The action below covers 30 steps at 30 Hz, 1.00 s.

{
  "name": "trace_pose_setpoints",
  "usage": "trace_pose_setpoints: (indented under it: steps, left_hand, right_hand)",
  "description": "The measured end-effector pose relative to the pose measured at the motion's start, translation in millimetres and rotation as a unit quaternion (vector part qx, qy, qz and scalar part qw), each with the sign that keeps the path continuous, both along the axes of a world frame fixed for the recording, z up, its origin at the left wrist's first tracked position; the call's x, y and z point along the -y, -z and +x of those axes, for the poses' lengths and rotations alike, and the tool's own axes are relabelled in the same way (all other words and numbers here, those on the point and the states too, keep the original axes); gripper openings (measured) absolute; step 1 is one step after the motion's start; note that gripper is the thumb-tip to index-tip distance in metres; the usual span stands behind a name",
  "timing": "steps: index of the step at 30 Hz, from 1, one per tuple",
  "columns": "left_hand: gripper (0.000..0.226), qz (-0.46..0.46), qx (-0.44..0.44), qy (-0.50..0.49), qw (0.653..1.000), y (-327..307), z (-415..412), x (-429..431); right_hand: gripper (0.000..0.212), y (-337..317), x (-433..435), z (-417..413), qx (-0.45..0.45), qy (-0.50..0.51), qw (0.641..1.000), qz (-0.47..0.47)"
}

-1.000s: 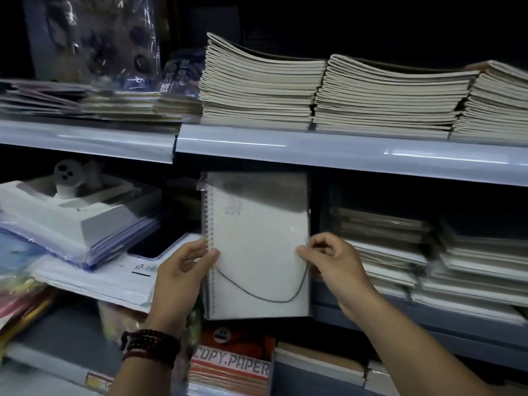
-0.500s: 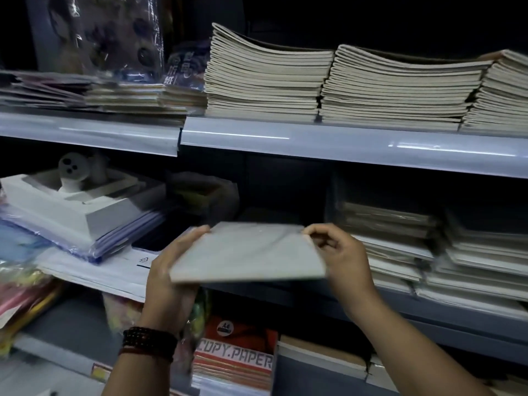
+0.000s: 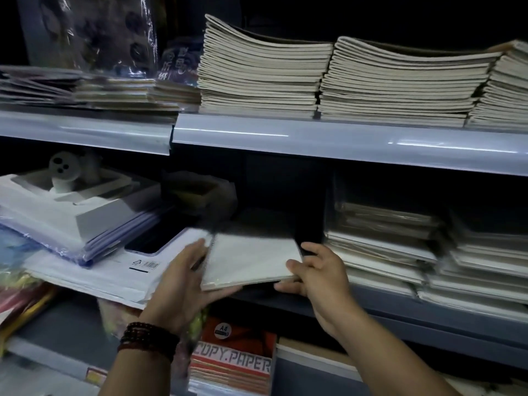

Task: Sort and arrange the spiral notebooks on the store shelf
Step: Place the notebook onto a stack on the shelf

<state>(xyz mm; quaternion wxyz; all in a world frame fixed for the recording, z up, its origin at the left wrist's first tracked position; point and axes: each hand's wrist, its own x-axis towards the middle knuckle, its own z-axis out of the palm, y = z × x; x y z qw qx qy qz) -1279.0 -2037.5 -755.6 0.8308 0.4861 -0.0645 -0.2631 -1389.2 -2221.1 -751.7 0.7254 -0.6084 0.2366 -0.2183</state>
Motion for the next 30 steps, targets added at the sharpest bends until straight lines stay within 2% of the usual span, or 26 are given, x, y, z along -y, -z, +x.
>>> trace_pose_setpoints:
  steps: [2, 5, 8, 9, 12, 14, 16, 19, 22, 24, 25, 28, 30]
  left_hand:
    - [0.033, 0.156, 0.038, -0.061, 0.985, 7.5, 2.4, 8.1]
    - [0.023, 0.196, 0.07, -0.178, 0.962, 17.2, 4.8, 16.1]
    - [0.018, 0.31, 0.169, -0.188, 0.917, 24.1, 3.2, 21.4]
    - [0.018, 0.342, 0.193, -0.183, 0.901, 26.1, 1.9, 23.8]
    - [0.019, 0.347, 0.238, -0.177, 0.89, 27.3, -0.1, 29.9]
    - [0.017, 0.345, 0.253, -0.163, 0.889, 26.5, 0.7, 33.7]
    - [0.027, 0.368, 0.275, -0.131, 0.879, 28.9, 4.5, 34.5]
    - [0.052, 0.418, 0.311, -0.084, 0.85, 27.9, 12.8, 34.1]
    - [0.048, 0.427, 0.362, -0.151, 0.815, 22.6, 17.2, 34.5]
    - [0.037, 0.389, 0.425, -0.202, 0.792, 13.5, 9.9, 40.9]
    - [0.033, 0.353, 0.458, -0.208, 0.789, 7.8, 4.4, 44.5]
    - [0.029, 0.233, 0.561, -0.156, 0.779, -11.8, -21.0, 74.6]
    - [0.029, 0.189, 0.623, -0.113, 0.751, -19.1, -37.9, 100.4]
  right_hand:
    - [0.039, 7.9, 0.3, 9.2, -0.008, 0.015, 1.0, -0.014]
    - [0.04, 16.6, 1.9, 21.6, -0.056, 0.016, 0.995, -0.084]
    - [0.082, 23.3, 11.7, 31.7, -0.164, -0.015, 0.945, -0.281]
    - [0.089, 25.4, 15.7, 34.5, -0.179, -0.025, 0.93, -0.319]
    - [0.072, 25.5, 23.2, 43.4, -0.199, -0.046, 0.899, -0.387]
    - [0.062, 27.2, 29.7, 51.8, -0.218, -0.066, 0.865, -0.448]
    - [0.059, 27.3, 31.7, 59.1, -0.228, -0.08, 0.843, -0.481]
    - [0.056, 28.4, 29.6, 60.9, -0.221, -0.058, 0.844, -0.486]
    - [0.049, 24.6, 22.5, 42.7, -0.149, -0.034, 0.877, -0.455]
    - [0.038, 19.6, 20.4, 20.3, -0.064, -0.032, 0.903, -0.423]
    - [0.032, 17.3, 20.8, 9.5, -0.021, -0.02, 0.905, -0.424]
    - [0.021, 7.5, 38.0, -28.4, 0.052, 0.08, 0.879, -0.468]
    - [0.02, 2.1, 56.6, -49.7, 0.064, 0.151, 0.845, -0.509]
